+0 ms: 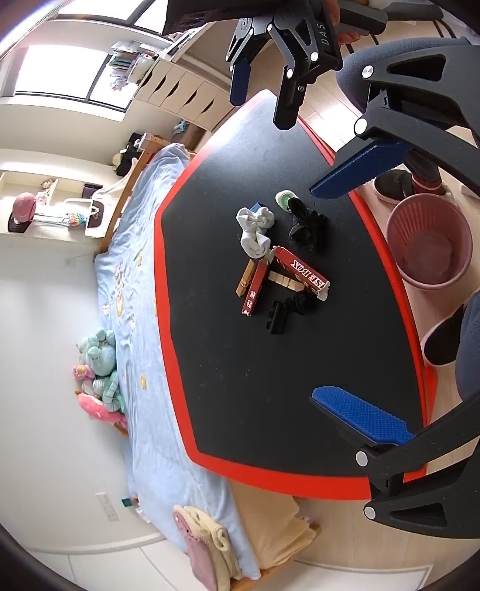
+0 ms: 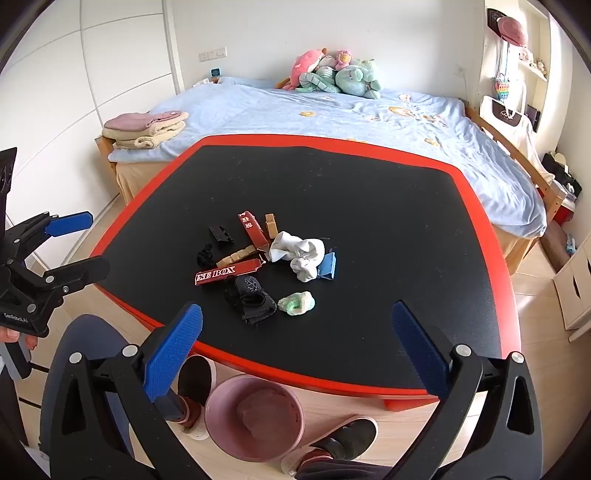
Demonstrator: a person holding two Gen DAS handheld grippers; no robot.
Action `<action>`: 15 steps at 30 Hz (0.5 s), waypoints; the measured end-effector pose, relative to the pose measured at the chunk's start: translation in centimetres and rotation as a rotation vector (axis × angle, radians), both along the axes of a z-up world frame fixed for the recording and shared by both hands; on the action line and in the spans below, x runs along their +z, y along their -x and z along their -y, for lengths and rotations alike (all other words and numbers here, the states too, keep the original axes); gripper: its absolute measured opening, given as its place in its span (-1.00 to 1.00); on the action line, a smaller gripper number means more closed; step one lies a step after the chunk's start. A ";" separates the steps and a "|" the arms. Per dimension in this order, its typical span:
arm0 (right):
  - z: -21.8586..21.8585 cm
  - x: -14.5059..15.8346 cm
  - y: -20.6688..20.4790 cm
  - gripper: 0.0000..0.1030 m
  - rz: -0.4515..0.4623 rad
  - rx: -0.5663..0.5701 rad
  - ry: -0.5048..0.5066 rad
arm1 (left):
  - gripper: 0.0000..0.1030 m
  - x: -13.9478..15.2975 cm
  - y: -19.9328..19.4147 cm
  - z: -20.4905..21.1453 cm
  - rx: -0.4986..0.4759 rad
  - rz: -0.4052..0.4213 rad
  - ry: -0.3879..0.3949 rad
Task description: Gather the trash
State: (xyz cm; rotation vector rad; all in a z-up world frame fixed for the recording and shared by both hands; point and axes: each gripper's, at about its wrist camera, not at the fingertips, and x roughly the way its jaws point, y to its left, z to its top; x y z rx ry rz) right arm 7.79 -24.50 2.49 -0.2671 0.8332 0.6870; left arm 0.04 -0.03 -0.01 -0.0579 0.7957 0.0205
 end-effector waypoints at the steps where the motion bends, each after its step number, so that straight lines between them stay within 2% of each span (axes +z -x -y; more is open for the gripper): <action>1: 0.0 0.0 0.0 0.95 0.002 0.000 -0.002 | 0.89 0.0 0.0 0.1 0.002 0.000 -0.004; 9: -0.1 0.0 0.1 0.95 0.032 -0.006 0.022 | 0.89 0.4 -0.4 0.2 -0.014 0.000 0.026; 15: 0.2 -0.3 0.0 0.95 0.009 -0.012 0.012 | 0.89 0.1 -0.2 0.0 -0.015 0.010 0.039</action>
